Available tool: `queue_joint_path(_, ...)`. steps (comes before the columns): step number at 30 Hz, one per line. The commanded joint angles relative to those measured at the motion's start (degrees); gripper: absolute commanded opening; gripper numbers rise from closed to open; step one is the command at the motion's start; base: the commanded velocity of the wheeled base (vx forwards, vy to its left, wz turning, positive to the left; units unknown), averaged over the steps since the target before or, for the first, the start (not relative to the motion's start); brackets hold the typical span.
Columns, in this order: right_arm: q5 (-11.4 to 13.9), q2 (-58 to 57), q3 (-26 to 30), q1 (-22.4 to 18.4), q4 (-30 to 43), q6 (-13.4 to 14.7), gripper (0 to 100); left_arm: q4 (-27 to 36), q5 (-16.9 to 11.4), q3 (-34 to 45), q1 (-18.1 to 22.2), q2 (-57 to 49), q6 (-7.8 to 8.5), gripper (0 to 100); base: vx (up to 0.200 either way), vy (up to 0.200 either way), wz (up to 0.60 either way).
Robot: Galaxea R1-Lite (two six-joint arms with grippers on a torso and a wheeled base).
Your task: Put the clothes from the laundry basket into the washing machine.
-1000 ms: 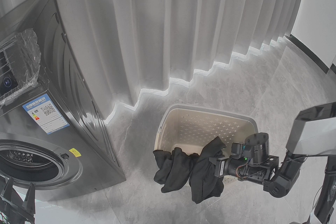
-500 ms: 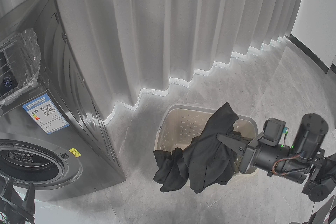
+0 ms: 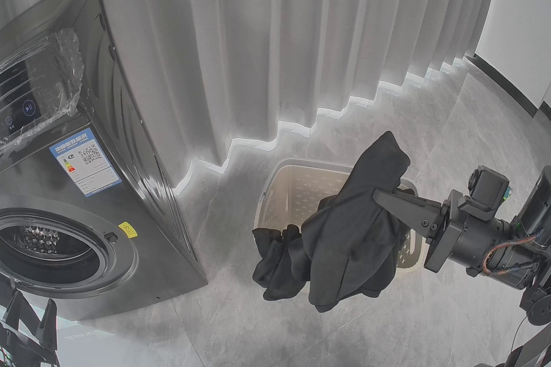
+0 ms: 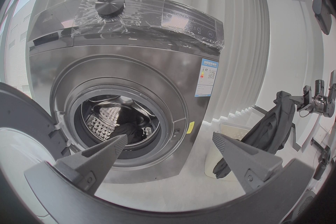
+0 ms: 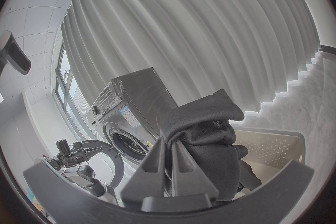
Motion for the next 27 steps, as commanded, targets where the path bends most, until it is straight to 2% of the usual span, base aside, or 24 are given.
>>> queue_joint_path(1, 0.41, -0.71, -0.28, -0.2, 0.66, -0.31, 0, -0.01, -0.02, 1.01, 0.0, 0.09, -0.01, 100, 0.0, 0.0, 0.0)
queue_joint_path(3, 1.2, -0.62, -0.1, -0.2, 0.66, -0.4, 0, -0.01, -0.02, 1.01, 0.0, 0.09, -0.01, 100, 0.0, 0.0, 0.0)
queue_joint_path(6, 2.08, -0.54, -0.01, -0.29, 0.66, -0.4, 0, -0.01, 0.06, 1.01, 0.0, 0.09, -0.1, 100, -0.2, 0.0, 0.0)
queue_joint_path(8, 2.52, -0.54, 0.43, -0.03, 0.83, 0.21, 0, -0.01, 0.06, 1.01, 0.0, 0.09, -0.1, 100, -0.2, 0.0, 0.0)
queue_joint_path(11, 2.52, -0.18, 0.43, 0.32, -0.05, 2.85, 0, -0.01, -0.02, 1.01, 0.0, 0.09, -0.01, 100, -0.2, 0.0, 0.0)
queue_joint_path(15, 2.78, -0.71, 0.43, 0.67, 0.04, 2.76, 0, -0.01, 0.06, 1.01, 0.0, 0.09, -0.1, 100, -0.2, 0.0, 0.0)
queue_joint_path(17, 3.22, -1.24, 0.51, 1.29, 0.31, 2.41, 0, -0.01, 0.06, 1.01, 0.0, 0.09, -0.01, 100, 0.0, 0.0, 0.0)
queue_joint_path(19, 4.72, -1.5, 0.07, 0.85, -0.05, 2.32, 0, -0.01, 0.06, 1.01, 0.0, 0.09, -0.01, 100, 0.0, 0.0, 0.0)
queue_joint_path(21, 4.89, -1.5, -0.28, 0.76, -0.13, 2.32, 0, -0.01, 0.06, 1.01, 0.0, 0.09, -0.01, 100, 0.0, 0.0, 0.0)
queue_joint_path(24, 5.6, -1.59, -4.06, 0.24, -0.05, 2.32, 0, -0.01, 0.06, 1.01, 0.0, 0.09, -0.01, 100, 0.0, 0.0, 0.0)
queue_joint_path(27, 6.56, -1.59, -4.5, -0.64, 0.57, 2.67, 0, -0.01, 0.06, 1.01, 0.0, 0.09, -0.01, 100, 0.0, 0.0, 0.0)
